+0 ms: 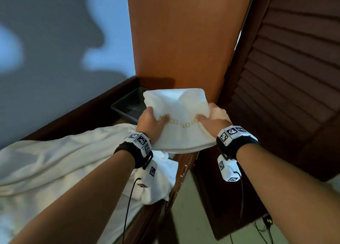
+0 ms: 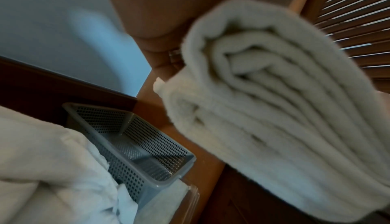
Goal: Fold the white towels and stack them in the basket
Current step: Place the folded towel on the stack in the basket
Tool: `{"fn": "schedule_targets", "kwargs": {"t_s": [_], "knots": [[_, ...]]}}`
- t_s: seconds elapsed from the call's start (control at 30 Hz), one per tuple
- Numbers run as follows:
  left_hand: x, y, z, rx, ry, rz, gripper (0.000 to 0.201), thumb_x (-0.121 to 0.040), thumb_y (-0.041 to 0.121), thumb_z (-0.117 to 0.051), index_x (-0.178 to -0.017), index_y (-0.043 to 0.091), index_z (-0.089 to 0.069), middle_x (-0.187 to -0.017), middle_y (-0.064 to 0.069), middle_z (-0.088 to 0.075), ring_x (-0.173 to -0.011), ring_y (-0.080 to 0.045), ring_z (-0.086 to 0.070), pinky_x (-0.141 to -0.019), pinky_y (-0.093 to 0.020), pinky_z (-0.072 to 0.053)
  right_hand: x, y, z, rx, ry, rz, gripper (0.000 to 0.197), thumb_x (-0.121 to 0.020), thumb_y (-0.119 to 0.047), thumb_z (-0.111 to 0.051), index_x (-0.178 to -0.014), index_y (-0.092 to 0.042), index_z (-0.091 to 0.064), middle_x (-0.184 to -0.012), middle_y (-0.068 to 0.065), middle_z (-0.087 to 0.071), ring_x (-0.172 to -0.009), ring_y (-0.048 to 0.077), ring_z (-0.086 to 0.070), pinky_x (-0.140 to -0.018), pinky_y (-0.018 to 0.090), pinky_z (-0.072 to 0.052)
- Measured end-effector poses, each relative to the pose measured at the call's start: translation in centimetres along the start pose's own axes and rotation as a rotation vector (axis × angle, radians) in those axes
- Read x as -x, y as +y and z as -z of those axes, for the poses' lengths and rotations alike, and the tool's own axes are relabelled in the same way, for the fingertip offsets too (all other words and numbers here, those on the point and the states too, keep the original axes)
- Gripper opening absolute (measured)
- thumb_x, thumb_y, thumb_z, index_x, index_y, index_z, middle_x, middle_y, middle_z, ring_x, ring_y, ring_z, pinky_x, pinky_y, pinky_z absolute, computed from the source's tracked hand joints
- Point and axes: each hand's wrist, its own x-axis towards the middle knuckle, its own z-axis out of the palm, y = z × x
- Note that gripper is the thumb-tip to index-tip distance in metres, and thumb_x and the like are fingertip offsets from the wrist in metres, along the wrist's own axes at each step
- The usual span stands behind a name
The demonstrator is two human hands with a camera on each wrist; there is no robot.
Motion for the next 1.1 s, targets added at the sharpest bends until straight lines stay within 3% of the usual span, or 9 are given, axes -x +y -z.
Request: {"fn": "schedule_targets", "kwargs": {"t_s": [0.13,0.27,0.47,0.53,0.6,0.7,0.77,0.9,1.1], "knots": [[-5.1,-2.6,-1.5,-0.007,0.008,0.087,0.04,-0.09,0.038,-0.069,-0.112,0.006,-0.057,-0.117,-0.013,-0.063,-0.108,-0.032,-0.059,-0.089,-0.04,-0.049,-7.4,-0.8,-2.7,0.067,-0.059,0.078,0.044,-0.087,-0.043,-0.064,-0.119,-0.015,-0.052,-0.106,0.009,-0.06,-0.098,0.032,-0.059,-0.08,0.036,-0.048],[-10.0,-5.1,-3.5,0.007,-0.001,0.192,0.035,-0.089,0.033,-0.07,-0.108,0.01,-0.053,-0.115,-0.01,-0.061,-0.104,-0.028,-0.059,-0.082,-0.037,-0.048,-15.9,-1.4,-6.1,0.075,-0.116,0.183,0.03,-0.089,-0.037,-0.066,-0.106,-0.016,-0.055,-0.096,0.006,-0.06,-0.088,0.028,-0.058,-0.074,0.035,-0.046],[-17.3,-7.9,-6.9,0.099,0.024,0.408,0.042,-0.085,0.024,-0.075,-0.112,0.012,-0.045,-0.117,-0.005,-0.056,-0.103,-0.021,-0.059,-0.075,-0.027,-0.049,-28.7,-3.4,-12.3,0.119,-0.272,0.33,0.031,-0.091,-0.027,-0.068,-0.109,-0.005,-0.058,-0.105,0.014,-0.064,-0.095,0.033,-0.061,-0.076,0.034,-0.045],[-19.4,-8.9,-7.6,0.112,0.061,0.473,0.041,-0.086,0.019,-0.074,-0.114,0.009,-0.045,-0.115,-0.004,-0.054,-0.099,-0.017,-0.054,-0.07,-0.022,-0.044,-32.1,-4.1,-14.6,0.152,-0.331,0.368,0.031,-0.09,-0.028,-0.069,-0.107,-0.006,-0.057,-0.106,0.015,-0.064,-0.097,0.034,-0.061,-0.076,0.034,-0.044],[-21.5,-10.1,-8.0,0.124,0.113,0.528,0.041,-0.086,0.017,-0.073,-0.116,0.005,-0.047,-0.117,-0.008,-0.055,-0.098,-0.018,-0.052,-0.073,-0.026,-0.043,-35.2,-4.9,-17.0,0.179,-0.394,0.388,0.031,-0.09,-0.033,-0.068,-0.108,-0.011,-0.056,-0.106,0.012,-0.064,-0.095,0.033,-0.062,-0.078,0.037,-0.049],[-24.0,-12.0,-8.5,0.125,0.168,0.623,0.037,-0.087,0.017,-0.072,-0.114,0.004,-0.05,-0.114,-0.009,-0.057,-0.096,-0.019,-0.052,-0.074,-0.028,-0.041,-38.7,-6.0,-20.3,0.198,-0.464,0.414,0.034,-0.089,-0.034,-0.069,-0.111,-0.012,-0.057,-0.109,0.012,-0.065,-0.097,0.033,-0.063,-0.084,0.044,-0.052],[-25.3,-13.3,-8.7,0.149,0.187,0.684,0.037,-0.085,0.019,-0.073,-0.111,0.003,-0.051,-0.114,-0.008,-0.059,-0.099,-0.022,-0.058,-0.078,-0.032,-0.047,-40.6,-6.7,-22.6,0.202,-0.494,0.429,0.036,-0.087,-0.033,-0.071,-0.11,-0.009,-0.057,-0.111,0.015,-0.065,-0.099,0.036,-0.063,-0.086,0.045,-0.052],[-27.2,-15.9,-9.6,0.157,0.239,0.781,0.063,-0.068,0.042,-0.069,-0.114,0.001,-0.059,-0.117,-0.014,-0.066,-0.105,-0.032,-0.065,-0.089,-0.046,-0.056,-43.3,-7.0,-26.9,0.227,-0.561,0.454,0.041,-0.085,-0.031,-0.074,-0.111,-0.004,-0.059,-0.115,0.02,-0.065,-0.103,0.038,-0.062,-0.085,0.04,-0.051],[-26.7,-17.5,-12.3,0.117,0.111,0.891,0.042,-0.088,0.022,-0.073,-0.122,0.0,-0.06,-0.122,-0.013,-0.066,-0.109,-0.031,-0.065,-0.087,-0.037,-0.056,-44.7,-4.1,-29.1,0.35,-0.664,0.424,0.044,-0.087,-0.034,-0.072,-0.113,0.0,-0.059,-0.116,0.02,-0.064,-0.104,0.037,-0.062,-0.087,0.04,-0.051]]}}
